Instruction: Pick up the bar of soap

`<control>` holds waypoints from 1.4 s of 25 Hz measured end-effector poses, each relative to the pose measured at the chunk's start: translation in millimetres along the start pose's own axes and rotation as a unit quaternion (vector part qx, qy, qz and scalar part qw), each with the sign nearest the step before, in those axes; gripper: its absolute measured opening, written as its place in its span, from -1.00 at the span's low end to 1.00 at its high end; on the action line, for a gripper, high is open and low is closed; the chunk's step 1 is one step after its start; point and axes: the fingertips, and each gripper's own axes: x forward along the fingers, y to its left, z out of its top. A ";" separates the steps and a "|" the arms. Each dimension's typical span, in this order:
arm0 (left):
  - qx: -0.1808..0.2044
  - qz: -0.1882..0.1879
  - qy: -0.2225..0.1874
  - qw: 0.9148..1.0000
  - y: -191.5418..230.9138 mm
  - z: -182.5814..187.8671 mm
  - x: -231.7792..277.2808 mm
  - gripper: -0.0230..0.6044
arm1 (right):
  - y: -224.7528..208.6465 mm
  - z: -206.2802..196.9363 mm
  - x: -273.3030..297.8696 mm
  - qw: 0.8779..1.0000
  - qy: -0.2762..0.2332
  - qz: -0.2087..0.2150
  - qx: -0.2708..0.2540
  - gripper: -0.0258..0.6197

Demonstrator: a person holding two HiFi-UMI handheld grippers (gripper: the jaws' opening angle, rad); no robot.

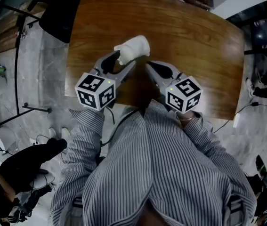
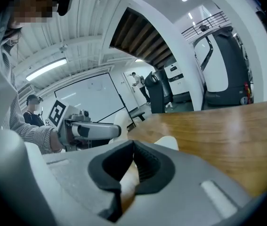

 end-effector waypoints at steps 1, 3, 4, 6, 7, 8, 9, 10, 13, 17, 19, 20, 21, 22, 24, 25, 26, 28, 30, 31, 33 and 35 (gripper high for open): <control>-0.007 0.001 -0.007 1.000 -2.4 -0.2 -3.8 -0.10 | 1.7 2.0 -0.4 1.000 -0.001 0.001 -0.003 -0.91; -0.014 0.003 -0.013 1.000 -7.0 -3.0 -10.9 -0.10 | 4.5 6.2 -1.6 1.000 -0.005 0.002 -0.008 -0.91; -0.016 0.004 -0.016 1.000 -9.2 -4.6 -14.2 -0.10 | 5.6 7.9 -2.1 1.000 -0.006 0.002 -0.009 -0.91; -0.021 0.009 -0.028 0.999 -12.4 -6.6 -20.9 -0.10 | 7.7 10.1 -2.4 1.000 -0.007 0.004 -0.012 -0.91; -0.023 0.013 -0.037 0.999 -13.5 -6.8 -24.1 -0.10 | 8.7 10.7 -2.1 1.000 -0.007 0.005 -0.013 -0.91; -0.026 0.018 -0.047 0.998 -14.6 -6.6 -27.1 -0.10 | 9.6 10.7 -1.8 1.000 -0.005 0.005 -0.015 -0.91; -0.028 0.022 -0.058 0.998 -15.8 -6.2 -29.8 -0.10 | 10.5 10.5 -1.4 1.000 -0.003 0.006 -0.016 -0.91; -0.031 0.025 -0.070 0.997 -16.8 -5.5 -32.6 -0.10 | 11.4 10.3 -0.9 1.000 -0.001 0.006 -0.018 -0.91; -0.044 0.025 -0.102 0.993 -18.3 -2.2 -42.0 -0.10 | 15.8 10.1 0.6 1.000 0.003 0.004 -0.023 -0.91; -0.058 0.024 -0.128 0.990 -18.7 0.8 -49.6 -0.10 | 18.3 9.1 1.0 1.000 0.007 0.002 -0.026 -0.91; -0.060 0.023 -0.132 0.989 -19.5 0.8 -50.6 -0.10 | 18.6 8.8 0.7 1.000 0.009 0.002 -0.027 -0.91; -0.061 0.022 -0.133 0.989 -20.2 0.3 -50.7 -0.10 | 18.9 8.3 0.5 1.000 0.011 0.002 -0.028 -0.91; -0.062 0.022 -0.132 0.989 -21.1 -0.7 -50.6 -0.10 | 19.3 7.4 0.1 0.999 0.013 0.002 -0.030 -0.91; -0.063 0.022 -0.131 0.989 -21.9 -2.0 -50.5 -0.10 | 19.6 6.2 -0.4 0.999 0.015 0.002 -0.032 -0.91; -0.065 0.021 -0.129 0.989 -23.0 -4.6 -50.1 -0.10 | 19.9 4.1 -1.3 0.999 0.019 0.001 -0.037 -0.91; -0.066 0.020 -0.127 0.989 -23.1 -5.8 -50.1 -0.10 | 20.3 3.4 -1.3 0.999 0.020 0.001 -0.038 -0.91; -0.066 0.019 -0.125 0.990 -22.9 -6.9 -50.3 -0.10 | 21.1 3.0 -0.8 0.999 0.020 0.002 -0.038 -0.91; -0.064 0.016 -0.122 0.990 -22.3 -8.4 -50.7 -0.10 | 23.0 2.2 1.1 0.999 0.022 0.006 -0.037 -0.91; -0.063 0.013 -0.121 0.991 -22.8 -8.9 -50.1 -0.10 | 23.8 1.8 2.1 0.999 0.024 0.008 -0.038 -0.92; -0.062 0.012 -0.121 0.991 -23.5 -9.0 -49.7 -0.10 | 24.0 1.8 2.0 0.999 0.024 0.008 -0.039 -0.92; -0.060 0.011 -0.120 0.991 -24.8 -9.6 -49.3 -0.10 | 24.6 1.4 1.5 0.999 0.024 0.007 -0.043 -0.92; -0.059 0.009 -0.119 0.991 -25.7 -10.4 -49.0 -0.10 | 25.1 0.3 1.4 0.999 0.025 0.007 -0.045 -0.92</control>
